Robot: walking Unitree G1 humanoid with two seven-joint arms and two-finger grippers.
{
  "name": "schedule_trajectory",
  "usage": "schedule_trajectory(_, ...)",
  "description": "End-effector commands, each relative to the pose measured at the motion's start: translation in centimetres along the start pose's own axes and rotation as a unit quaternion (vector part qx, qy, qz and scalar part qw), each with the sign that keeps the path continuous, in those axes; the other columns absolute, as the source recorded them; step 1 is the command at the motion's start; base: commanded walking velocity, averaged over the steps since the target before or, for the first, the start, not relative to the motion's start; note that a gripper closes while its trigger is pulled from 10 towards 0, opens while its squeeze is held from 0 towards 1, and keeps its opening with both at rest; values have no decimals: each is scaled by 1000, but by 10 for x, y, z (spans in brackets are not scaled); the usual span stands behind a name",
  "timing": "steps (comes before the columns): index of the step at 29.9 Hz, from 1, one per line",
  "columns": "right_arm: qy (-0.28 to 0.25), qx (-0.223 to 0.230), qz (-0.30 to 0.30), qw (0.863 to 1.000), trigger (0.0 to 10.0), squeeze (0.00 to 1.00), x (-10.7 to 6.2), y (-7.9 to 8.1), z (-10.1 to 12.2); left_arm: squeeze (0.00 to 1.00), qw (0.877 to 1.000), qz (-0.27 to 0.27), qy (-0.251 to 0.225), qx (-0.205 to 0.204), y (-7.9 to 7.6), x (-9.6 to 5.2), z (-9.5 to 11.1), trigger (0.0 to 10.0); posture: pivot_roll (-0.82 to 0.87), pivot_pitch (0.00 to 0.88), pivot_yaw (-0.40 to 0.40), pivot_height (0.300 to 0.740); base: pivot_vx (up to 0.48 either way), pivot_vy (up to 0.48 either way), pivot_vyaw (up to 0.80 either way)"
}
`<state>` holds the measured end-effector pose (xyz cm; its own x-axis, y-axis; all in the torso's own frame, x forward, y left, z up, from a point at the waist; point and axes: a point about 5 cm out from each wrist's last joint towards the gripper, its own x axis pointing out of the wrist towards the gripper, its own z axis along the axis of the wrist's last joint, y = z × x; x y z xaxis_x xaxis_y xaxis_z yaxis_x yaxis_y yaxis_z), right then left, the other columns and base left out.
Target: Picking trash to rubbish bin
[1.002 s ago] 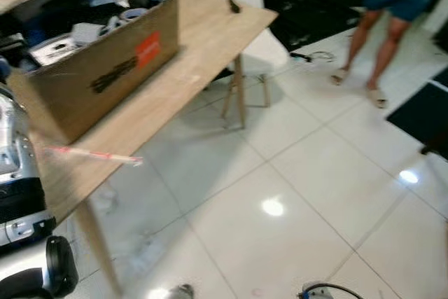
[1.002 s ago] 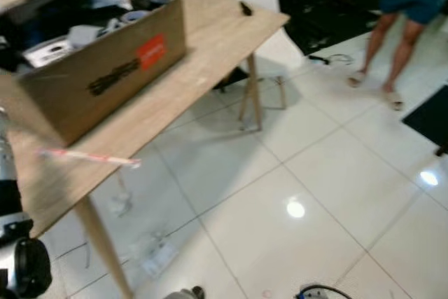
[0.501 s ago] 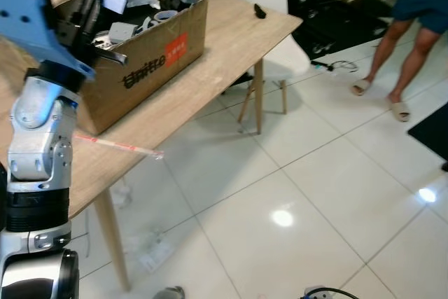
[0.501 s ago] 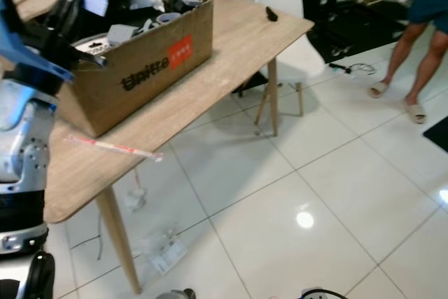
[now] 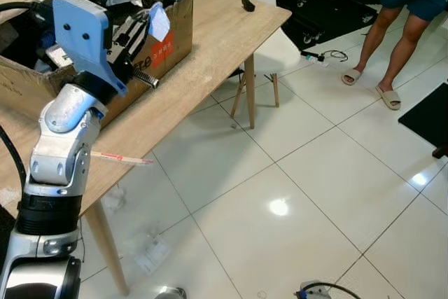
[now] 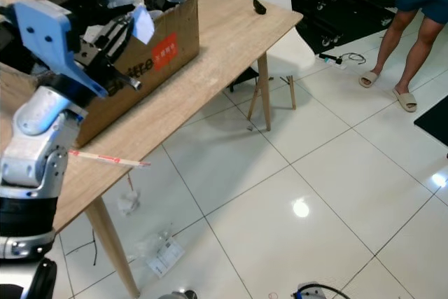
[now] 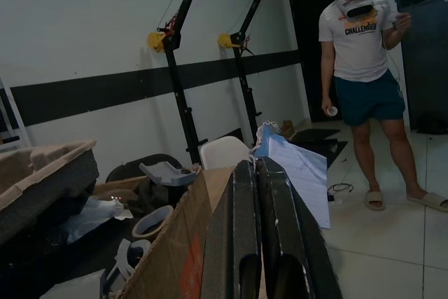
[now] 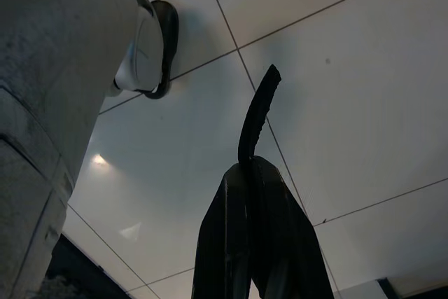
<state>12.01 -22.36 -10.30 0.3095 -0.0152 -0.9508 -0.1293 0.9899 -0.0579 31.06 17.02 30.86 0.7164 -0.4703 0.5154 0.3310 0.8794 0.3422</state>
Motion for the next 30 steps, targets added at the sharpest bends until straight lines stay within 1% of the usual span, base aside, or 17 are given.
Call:
schedule_trajectory(1, 11, 7, 3, 1000, 10000, 0, 0, 1, -6, 0, 1000, -6, 6, -7, -5, 0, -3, 10000, 94, 101, -60, 740, 386, 0, 0)
schedule_trajectory(7, 1, 16, 8, 1000, 10000, 0, 0, 1, -4, 0, 1000, -10, 10, -5, -7, 2, -4, 10000, 88, 98, -60, 740, 376, 0, 0)
schedule_trajectory(11, -4, 7, 17, 1000, 10000, 0, 0, 2, -2, 0, 1000, -11, 11, -4, -7, 2, -4, 10000, 85, 98, -61, 740, 371, 0, 0)
schedule_trajectory(13, -5, 5, 18, 1000, 10000, 0, 0, 2, -2, 0, 1000, -12, 11, -4, -7, 3, -4, 10000, 85, 98, -61, 740, 364, 0, 513)
schedule_trajectory(15, -2, -6, 21, 1000, 10000, 0, 0, 2, -2, 0, 1000, -13, 11, -3, -8, 3, -4, 10000, 87, 95, -61, 740, 364, 0, 725)
schedule_trajectory(22, 3, -10, 34, 999, 10000, 0, 0, 6, -5, 0, 1000, -13, 10, -2, -8, 1, -3, 10000, 92, 93, -63, 740, 352, 0, 725)
schedule_trajectory(25, 2, -12, 40, 999, 10000, 0, 1, 11, -3, 0, 1000, -11, 13, 0, -7, 1, -4, 10000, 99, 84, -66, 740, 347, 0, 725)
schedule_trajectory(28, -2, -10, 46, 999, 10000, 0, 1, 13, -2, 0, 1000, -13, 13, 1, -7, 1, -4, 10000, 100, 83, -66, 740, 345, 0, 721)
schedule_trajectory(30, -7, 4, 46, 999, 10000, 0, 1, 13, -1, 0, 1000, -18, 11, 0, -8, 1, -4, 10000, 102, 79, -68, 740, 141, 0, 0)
